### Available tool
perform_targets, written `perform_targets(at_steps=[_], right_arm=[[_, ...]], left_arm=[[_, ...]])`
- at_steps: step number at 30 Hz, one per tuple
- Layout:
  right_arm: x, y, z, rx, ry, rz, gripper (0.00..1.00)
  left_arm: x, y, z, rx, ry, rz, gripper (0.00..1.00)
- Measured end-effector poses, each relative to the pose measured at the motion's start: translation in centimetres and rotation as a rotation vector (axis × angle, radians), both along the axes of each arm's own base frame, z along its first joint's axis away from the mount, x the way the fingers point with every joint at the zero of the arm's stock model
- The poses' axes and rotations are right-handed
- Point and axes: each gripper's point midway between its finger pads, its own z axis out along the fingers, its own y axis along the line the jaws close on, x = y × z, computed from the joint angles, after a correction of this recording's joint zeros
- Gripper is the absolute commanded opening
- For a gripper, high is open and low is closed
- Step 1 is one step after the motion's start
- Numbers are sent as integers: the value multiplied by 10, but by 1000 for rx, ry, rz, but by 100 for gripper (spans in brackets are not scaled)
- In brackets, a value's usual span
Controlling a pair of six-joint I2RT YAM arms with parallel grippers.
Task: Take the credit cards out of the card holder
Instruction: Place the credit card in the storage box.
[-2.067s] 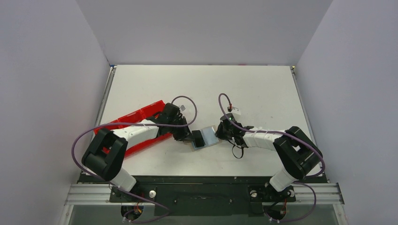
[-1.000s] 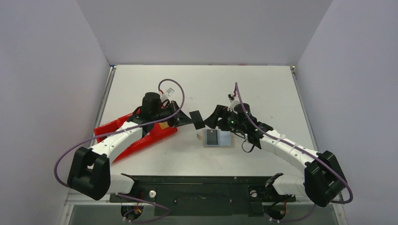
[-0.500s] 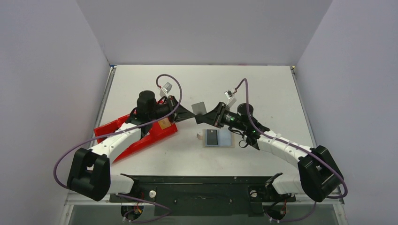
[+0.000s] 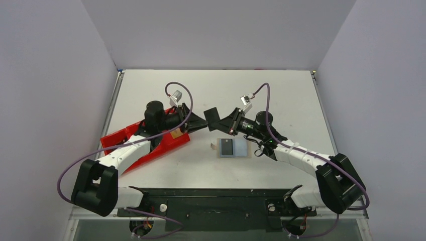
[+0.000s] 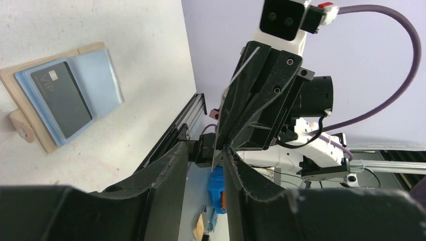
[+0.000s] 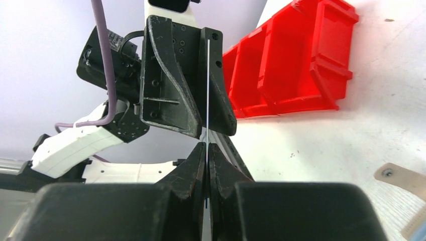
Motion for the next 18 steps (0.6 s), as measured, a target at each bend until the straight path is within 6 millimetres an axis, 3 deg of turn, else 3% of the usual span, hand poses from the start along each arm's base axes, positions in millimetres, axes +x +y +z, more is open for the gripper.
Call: perform_targets(at_steps=[11,15,18], right_arm=[[-3,15,-2,84,65,61,0],[-13,23,0,102,70,101,0],[-17,27,0,107,73,122,0]], left_arm=[[5,-1,19,-58,-58,9,29],[7,-2,22,-73,-69,11,24],[9,-2,21,-79,-61,13,14]])
